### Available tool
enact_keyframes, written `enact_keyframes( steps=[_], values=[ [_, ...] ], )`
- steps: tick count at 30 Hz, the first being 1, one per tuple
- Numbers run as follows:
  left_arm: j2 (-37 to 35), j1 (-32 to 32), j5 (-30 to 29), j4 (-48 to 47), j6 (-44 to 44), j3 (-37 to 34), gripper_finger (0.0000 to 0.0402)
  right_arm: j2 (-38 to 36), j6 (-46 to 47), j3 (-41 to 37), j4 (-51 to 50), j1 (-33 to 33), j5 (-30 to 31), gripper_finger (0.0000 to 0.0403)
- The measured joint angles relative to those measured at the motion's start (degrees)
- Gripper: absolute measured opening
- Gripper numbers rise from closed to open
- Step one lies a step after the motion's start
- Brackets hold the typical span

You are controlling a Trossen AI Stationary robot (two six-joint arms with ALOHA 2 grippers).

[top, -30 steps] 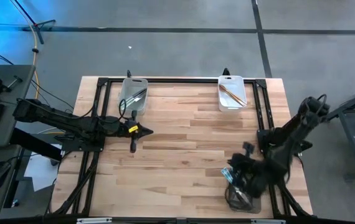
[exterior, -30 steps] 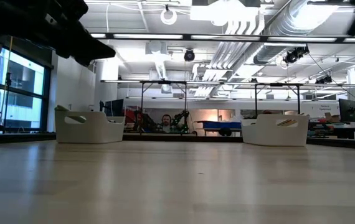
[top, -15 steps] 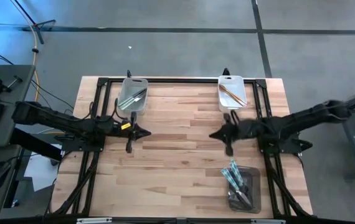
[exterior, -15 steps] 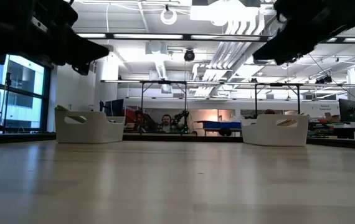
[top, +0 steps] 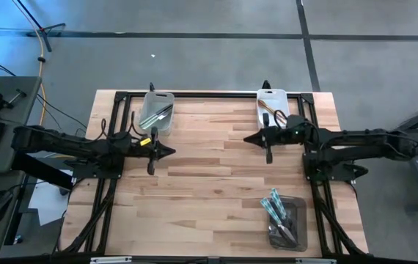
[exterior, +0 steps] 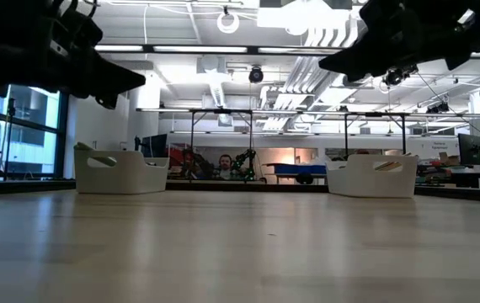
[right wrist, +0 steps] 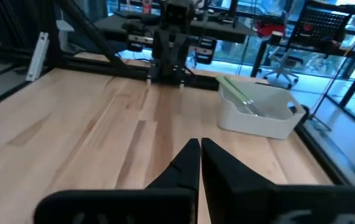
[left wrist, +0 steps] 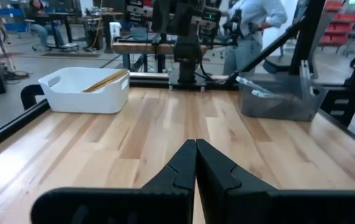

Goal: Sort silverware by color (type)
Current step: Return to Home Position

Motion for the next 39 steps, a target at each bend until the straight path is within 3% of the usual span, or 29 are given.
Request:
enact_keyframes(
  steps=[5,12,18,22,30,39],
  values=[
    [-4.5,2.1,2.0,1.6,-1.0,-3.4,0.0000,0.0,-1.0,0.0,0.5,-2.6,-0.6,0.0000],
    [-12.6,4.4,2.1,-5.8,-0.5,-3.6,0.0000,0.1,-0.9,-0.6,3.7,-2.8,2.3,0.0000],
    [-19.6,5.6,2.1,-12.6,-0.4,-3.6,0.0000,-0.2,1.6,-10.6,20.4,-3.3,4.6,0.0000],
    [-24.1,6.1,2.1,-17.7,-0.1,-3.6,0.0000,-3.2,3.8,-15.9,23.7,-4.0,4.4,0.0000],
    [-31.2,7.0,1.1,-25.9,-0.5,-3.5,0.0000,-14.6,4.5,-22.4,23.4,-4.1,5.9,0.0000],
    [-39.8,6.9,-1.4,-33.6,-1.5,-3.5,0.0000,-28.7,6.6,-22.9,6.0,-4.1,9.8,0.0000]
  ],
)
